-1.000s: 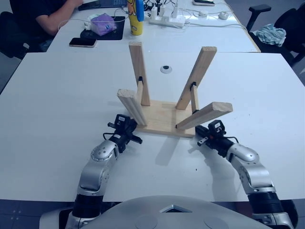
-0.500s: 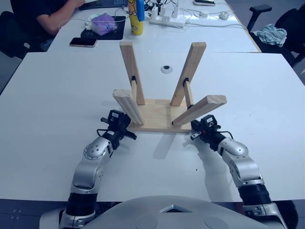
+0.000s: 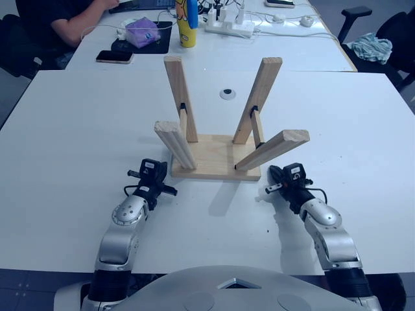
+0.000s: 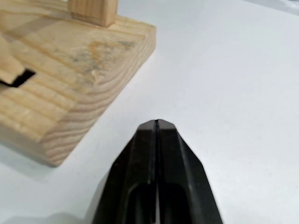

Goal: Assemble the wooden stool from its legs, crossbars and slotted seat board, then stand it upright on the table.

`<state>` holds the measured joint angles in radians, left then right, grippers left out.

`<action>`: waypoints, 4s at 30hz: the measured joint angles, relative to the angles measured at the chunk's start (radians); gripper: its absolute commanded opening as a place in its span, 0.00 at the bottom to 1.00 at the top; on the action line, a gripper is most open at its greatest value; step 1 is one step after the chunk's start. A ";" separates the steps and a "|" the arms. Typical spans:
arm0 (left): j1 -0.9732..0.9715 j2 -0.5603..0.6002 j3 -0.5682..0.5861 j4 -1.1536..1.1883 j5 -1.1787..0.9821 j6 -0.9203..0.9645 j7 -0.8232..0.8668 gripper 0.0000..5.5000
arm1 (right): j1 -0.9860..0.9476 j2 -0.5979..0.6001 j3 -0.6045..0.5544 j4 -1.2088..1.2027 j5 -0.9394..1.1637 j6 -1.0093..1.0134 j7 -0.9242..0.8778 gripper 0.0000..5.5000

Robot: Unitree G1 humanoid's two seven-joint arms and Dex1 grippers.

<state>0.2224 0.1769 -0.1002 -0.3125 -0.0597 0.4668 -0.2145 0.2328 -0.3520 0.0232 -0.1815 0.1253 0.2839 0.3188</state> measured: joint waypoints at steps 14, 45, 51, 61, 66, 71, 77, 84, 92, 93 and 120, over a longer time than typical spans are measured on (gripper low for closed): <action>-0.010 0.015 -0.029 -0.040 -0.038 0.110 -0.056 0.00 | -0.002 0.000 0.034 -0.053 0.011 0.076 0.048 0.00; -0.137 0.020 0.052 -0.306 -0.095 0.389 -0.023 0.00 | -0.104 -0.020 -0.035 -0.290 0.102 0.353 0.072 0.00; -0.197 0.020 0.066 -0.383 -0.104 0.476 -0.023 0.00 | -0.116 -0.012 -0.083 -0.368 0.130 0.404 0.052 0.00; -0.219 0.043 0.073 -0.497 -0.104 0.573 -0.016 0.00 | -0.144 0.026 -0.125 -0.405 0.180 0.439 0.024 0.00; -0.219 0.039 0.074 -0.527 -0.104 0.592 0.002 0.00 | -0.164 0.039 -0.137 -0.418 0.198 0.450 0.008 0.00; -0.226 0.030 0.076 -0.520 -0.068 0.494 0.050 0.00 | -0.176 0.061 -0.136 -0.414 0.207 0.416 0.005 0.00; -0.110 0.022 0.104 -0.401 0.077 0.147 0.183 0.00 | -0.192 0.100 -0.205 -0.278 0.114 0.161 -0.094 0.00; -0.031 -0.012 0.062 -0.226 0.085 0.014 0.169 0.00 | -0.090 0.127 -0.161 -0.122 0.040 0.015 -0.101 0.00; -0.105 -0.041 0.018 -0.039 0.052 0.006 0.103 0.00 | -0.097 0.180 -0.039 0.043 0.009 -0.073 -0.069 0.00; -0.112 -0.040 0.008 -0.018 0.053 0.006 0.094 0.00 | -0.107 0.185 -0.031 0.062 0.001 -0.078 -0.069 0.00; -0.155 -0.044 -0.057 0.106 0.119 0.059 0.092 0.00 | -0.179 0.184 0.034 0.189 -0.069 -0.069 -0.080 0.00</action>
<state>0.0675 0.1324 -0.1570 -0.2063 0.0594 0.5257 -0.1222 0.0537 -0.1678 0.0568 0.0072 0.0564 0.2150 0.2391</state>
